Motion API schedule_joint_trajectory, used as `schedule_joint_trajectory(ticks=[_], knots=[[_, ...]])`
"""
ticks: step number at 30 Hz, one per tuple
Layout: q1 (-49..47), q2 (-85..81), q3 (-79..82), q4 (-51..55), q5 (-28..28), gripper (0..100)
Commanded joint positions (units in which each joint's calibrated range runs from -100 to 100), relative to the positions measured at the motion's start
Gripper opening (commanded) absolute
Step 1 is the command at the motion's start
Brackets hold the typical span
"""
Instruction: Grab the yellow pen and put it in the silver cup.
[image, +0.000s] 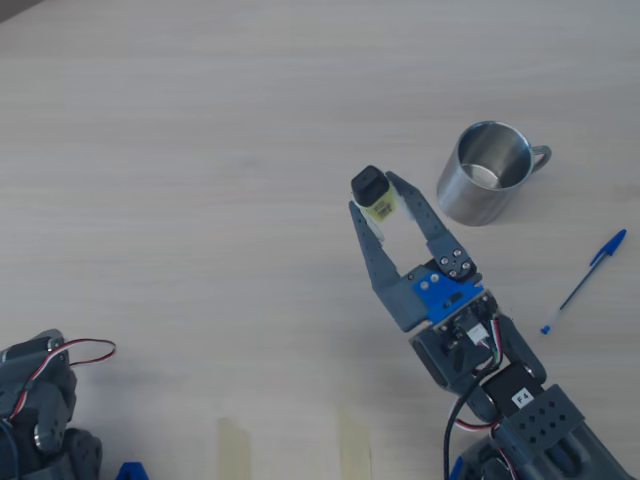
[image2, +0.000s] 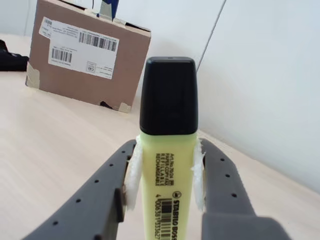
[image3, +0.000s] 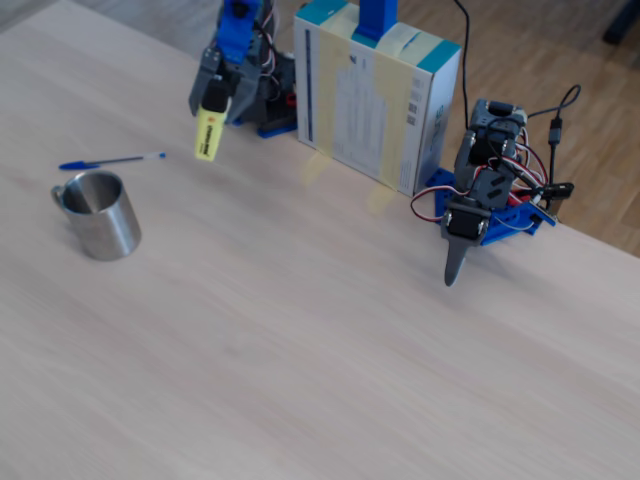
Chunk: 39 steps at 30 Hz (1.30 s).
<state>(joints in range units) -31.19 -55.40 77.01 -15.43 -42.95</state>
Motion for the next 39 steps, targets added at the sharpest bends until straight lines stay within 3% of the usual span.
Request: schedule_joint_trajectory(ticks=[1, 11, 26, 39], knots=[[0.38, -1.38, 1.86, -5.29, -2.72, 2], [-0.23, -1.13, 4.49, -7.95, -10.41, 2], [0.73, -1.29, 4.85, -7.27, -12.96, 2], [8.41, -1.38, 6.58, -8.04, -14.16, 2]])
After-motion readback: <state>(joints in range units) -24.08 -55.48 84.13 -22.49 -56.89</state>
